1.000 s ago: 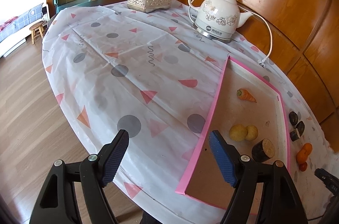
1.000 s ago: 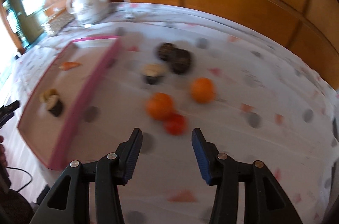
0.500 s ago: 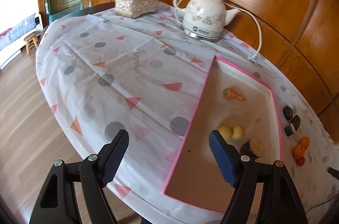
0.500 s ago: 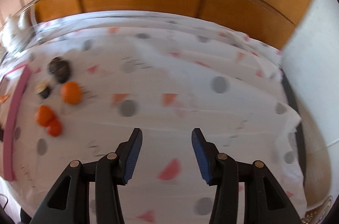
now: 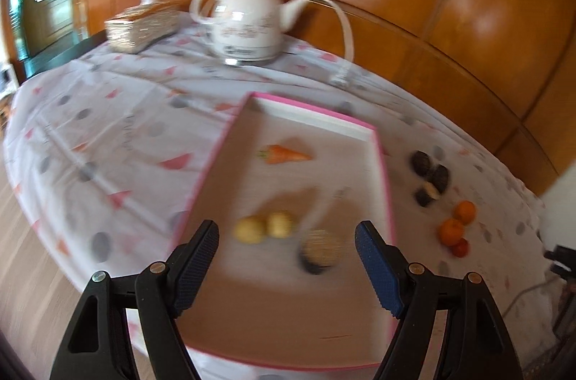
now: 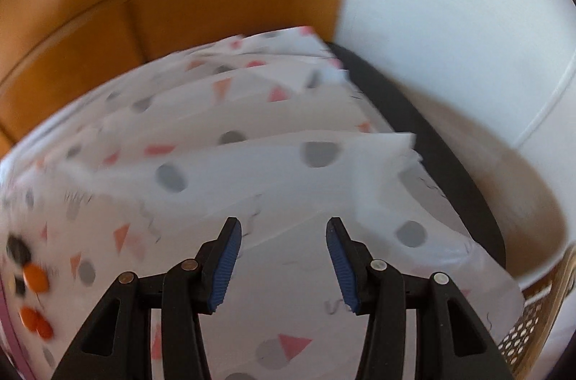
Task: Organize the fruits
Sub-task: 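Withdraw the right tool from the tray toward the remaining produce, then reach the left tool to the orange on the cloth and close on it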
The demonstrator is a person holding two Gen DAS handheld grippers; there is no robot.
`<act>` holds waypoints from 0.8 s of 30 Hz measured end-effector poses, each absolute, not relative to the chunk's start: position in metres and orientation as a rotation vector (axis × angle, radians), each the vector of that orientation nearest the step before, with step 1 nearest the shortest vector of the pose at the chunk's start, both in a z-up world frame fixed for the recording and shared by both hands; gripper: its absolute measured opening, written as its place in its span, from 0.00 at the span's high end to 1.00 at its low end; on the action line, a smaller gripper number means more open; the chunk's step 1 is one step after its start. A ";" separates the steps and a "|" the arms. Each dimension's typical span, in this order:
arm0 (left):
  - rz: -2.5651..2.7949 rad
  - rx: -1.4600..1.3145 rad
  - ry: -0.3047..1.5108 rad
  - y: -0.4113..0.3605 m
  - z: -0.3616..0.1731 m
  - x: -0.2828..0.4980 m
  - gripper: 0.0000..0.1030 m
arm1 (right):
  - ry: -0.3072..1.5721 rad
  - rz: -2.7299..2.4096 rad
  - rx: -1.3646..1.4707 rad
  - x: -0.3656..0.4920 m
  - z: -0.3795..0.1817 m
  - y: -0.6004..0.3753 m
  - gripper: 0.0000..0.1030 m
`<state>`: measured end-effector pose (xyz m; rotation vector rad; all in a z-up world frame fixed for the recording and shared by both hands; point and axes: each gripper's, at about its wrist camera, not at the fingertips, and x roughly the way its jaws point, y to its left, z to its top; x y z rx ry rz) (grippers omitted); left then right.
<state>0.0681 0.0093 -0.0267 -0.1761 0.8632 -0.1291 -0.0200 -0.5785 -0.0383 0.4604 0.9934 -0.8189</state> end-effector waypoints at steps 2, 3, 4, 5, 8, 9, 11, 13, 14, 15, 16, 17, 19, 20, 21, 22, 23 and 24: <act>-0.180 -0.154 0.869 -0.011 -0.025 0.072 0.24 | 0.988 -0.827 0.509 -0.023 -0.040 -0.584 0.51; -0.204 -0.144 0.872 -0.020 -0.024 0.074 0.24 | 0.984 -0.827 0.516 -0.024 -0.040 -0.584 0.51; -0.232 -0.135 0.876 -0.030 -0.023 0.076 0.24 | 0.980 -0.829 0.520 -0.025 -0.039 -0.585 0.51; -0.267 -0.126 0.881 -0.042 -0.023 0.077 0.24 | 0.974 -0.830 0.523 -0.026 -0.039 -0.586 0.51; -0.358 -0.105 0.907 -0.074 -0.024 0.083 0.26 | 0.962 -0.826 0.549 -0.028 -0.041 -0.588 0.50; -0.393 -0.100 0.922 -0.087 -0.025 0.086 0.28 | 0.961 -0.820 0.561 -0.029 -0.042 -0.589 0.50; -0.442 -0.085 0.941 -0.107 -0.029 0.091 0.32 | 0.963 -0.807 0.573 -0.029 -0.043 -0.588 0.50; -0.490 -0.075 0.969 -0.128 -0.036 0.095 0.41 | 0.964 -0.796 0.575 -0.028 -0.043 -0.586 0.51; -0.512 -0.072 0.986 -0.138 -0.040 0.097 0.42 | 0.962 -0.789 0.574 -0.027 -0.043 -0.585 0.51; -0.526 -0.066 1.001 -0.148 -0.045 0.100 0.42 | 0.961 -0.784 0.574 -0.027 -0.042 -0.585 0.51; -0.533 -0.062 1.015 -0.155 -0.050 0.101 0.43 | 0.960 -0.780 0.575 -0.026 -0.042 -0.584 0.51; -0.540 -0.063 1.031 -0.162 -0.054 0.104 0.43 | 0.960 -0.771 0.577 -0.026 -0.042 -0.584 0.51; -0.548 -0.073 1.059 -0.173 -0.063 0.110 0.44 | 0.964 -0.759 0.578 -0.025 -0.043 -0.583 0.50; -0.549 -0.080 1.069 -0.179 -0.066 0.114 0.44 | 0.966 -0.751 0.578 -0.023 -0.044 -0.582 0.50; -0.558 -0.088 1.060 -0.182 -0.068 0.118 0.44 | 0.967 -0.745 0.578 -0.023 -0.044 -0.582 0.50; -0.556 -0.092 1.067 -0.186 -0.070 0.121 0.44 | 0.967 -0.738 0.577 -0.022 -0.044 -0.582 0.51; -0.552 -0.099 1.078 -0.190 -0.073 0.125 0.44 | 0.967 -0.733 0.577 -0.021 -0.044 -0.581 0.51; -0.549 -0.112 1.092 -0.193 -0.076 0.129 0.44 | 0.966 -0.729 0.578 -0.021 -0.044 -0.582 0.50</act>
